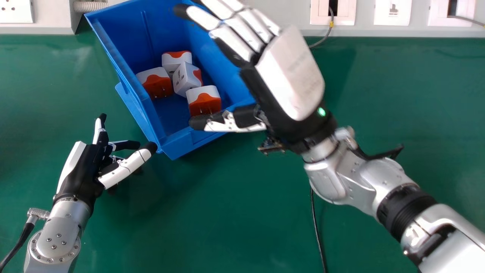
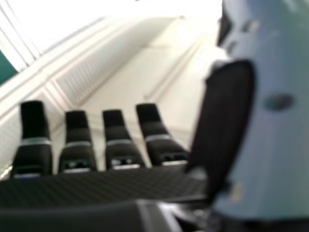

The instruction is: Pick all objects and put in blue box

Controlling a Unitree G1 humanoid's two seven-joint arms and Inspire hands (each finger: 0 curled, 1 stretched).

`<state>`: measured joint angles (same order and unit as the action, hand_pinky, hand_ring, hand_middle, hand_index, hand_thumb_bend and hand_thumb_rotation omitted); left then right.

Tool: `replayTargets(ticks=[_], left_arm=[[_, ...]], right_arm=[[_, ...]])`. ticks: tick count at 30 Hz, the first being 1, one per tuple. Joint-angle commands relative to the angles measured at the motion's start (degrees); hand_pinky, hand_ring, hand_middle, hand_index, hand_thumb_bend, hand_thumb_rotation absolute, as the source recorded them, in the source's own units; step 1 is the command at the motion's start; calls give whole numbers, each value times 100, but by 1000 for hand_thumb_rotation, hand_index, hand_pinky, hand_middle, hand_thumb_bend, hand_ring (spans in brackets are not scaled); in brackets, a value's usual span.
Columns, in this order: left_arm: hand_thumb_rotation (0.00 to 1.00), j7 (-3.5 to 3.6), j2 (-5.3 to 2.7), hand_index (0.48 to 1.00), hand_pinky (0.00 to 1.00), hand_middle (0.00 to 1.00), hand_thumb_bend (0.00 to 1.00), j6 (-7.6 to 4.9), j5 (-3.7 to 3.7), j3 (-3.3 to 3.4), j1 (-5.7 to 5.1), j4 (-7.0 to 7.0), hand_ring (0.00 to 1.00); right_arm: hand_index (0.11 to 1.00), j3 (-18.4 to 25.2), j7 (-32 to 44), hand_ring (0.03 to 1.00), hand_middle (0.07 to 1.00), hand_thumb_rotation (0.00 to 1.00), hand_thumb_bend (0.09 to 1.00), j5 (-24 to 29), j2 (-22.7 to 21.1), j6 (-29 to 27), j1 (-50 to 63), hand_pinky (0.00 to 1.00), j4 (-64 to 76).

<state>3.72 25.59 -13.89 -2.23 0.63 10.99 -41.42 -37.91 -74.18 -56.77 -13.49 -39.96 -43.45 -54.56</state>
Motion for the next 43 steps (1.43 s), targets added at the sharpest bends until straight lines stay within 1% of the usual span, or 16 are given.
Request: replayTargets(ticks=[1, 4, 7, 9, 13, 17, 19, 22, 27, 30, 33, 36, 38, 41, 43], left_arm=[[545, 332, -242, 836, 564, 771, 766, 437, -285, -355, -407, -403, 649], [545, 327, -228, 837, 563, 771, 765, 413, -295, -367, -399, -420, 649], [545, 342, -219, 837, 561, 769, 764, 402, -285, -367, -388, -442, 649], [545, 336, -221, 837, 560, 768, 764, 395, -286, -369, -388, -453, 650], [545, 328, -228, 837, 558, 767, 766, 390, -258, -355, -448, -386, 651], [546, 323, -239, 837, 557, 767, 768, 408, -258, -355, -431, -410, 652], [546, 320, -242, 837, 557, 768, 768, 408, -256, -355, -450, -397, 651], [547, 339, -243, 836, 556, 769, 769, 429, -231, -343, -469, -355, 650], [548, 347, -226, 836, 560, 773, 771, 467, -254, -364, -480, -302, 650], [548, 356, -228, 836, 561, 771, 771, 486, -235, -351, -493, -277, 650], [549, 354, -230, 836, 561, 770, 771, 496, -213, -331, -514, -253, 650], [549, 336, -222, 836, 561, 770, 772, 478, -223, -329, -513, -262, 651], [549, 343, -213, 836, 559, 770, 772, 483, -214, -319, -513, -255, 651], [549, 364, -175, 836, 557, 770, 771, 506, -207, -306, -508, -243, 652], [549, 379, -145, 836, 557, 770, 771, 536, -200, -296, -512, -217, 652]], right_arm=[[810, 167, -621, 810, 828, 343, 780, 73, -146, -137, 148, 680, -109], [808, 309, -963, 790, 809, 371, 753, 185, -189, -192, 347, 679, -294], [806, 456, -1067, 773, 797, 398, 727, 249, -207, -57, 529, 668, -410], [806, 513, -1057, 766, 792, 415, 717, 263, -269, 30, 657, 662, -397], [809, 578, -953, 758, 785, 457, 696, 345, -405, -72, 934, 657, -331], [816, 645, -736, 760, 787, 476, 685, 493, -496, -350, 1136, 664, -361], [820, 677, -682, 762, 790, 484, 681, 523, -531, -405, 1206, 667, -409], [827, 709, -584, 766, 796, 499, 675, 593, -581, -488, 1288, 668, -476], [838, 820, -441, 774, 804, 525, 668, 710, -642, -623, 1386, 666, -588], [844, 880, -375, 775, 808, 533, 667, 751, -654, -637, 1451, 661, -630], [851, 914, -214, 775, 810, 539, 666, 831, -666, -677, 1545, 653, -698], [855, 961, 37, 774, 812, 542, 666, 946, -668, -781, 1682, 647, -811], [859, 1019, 218, 775, 814, 553, 670, 1055, -639, -868, 1743, 644, -893], [864, 1121, 555, 773, 816, 568, 675, 1296, -540, -1007, 1811, 642, -1039], [863, 1246, 1019, 769, 815, 579, 682, 1588, -402, -1169, 1873, 634, -1245]])
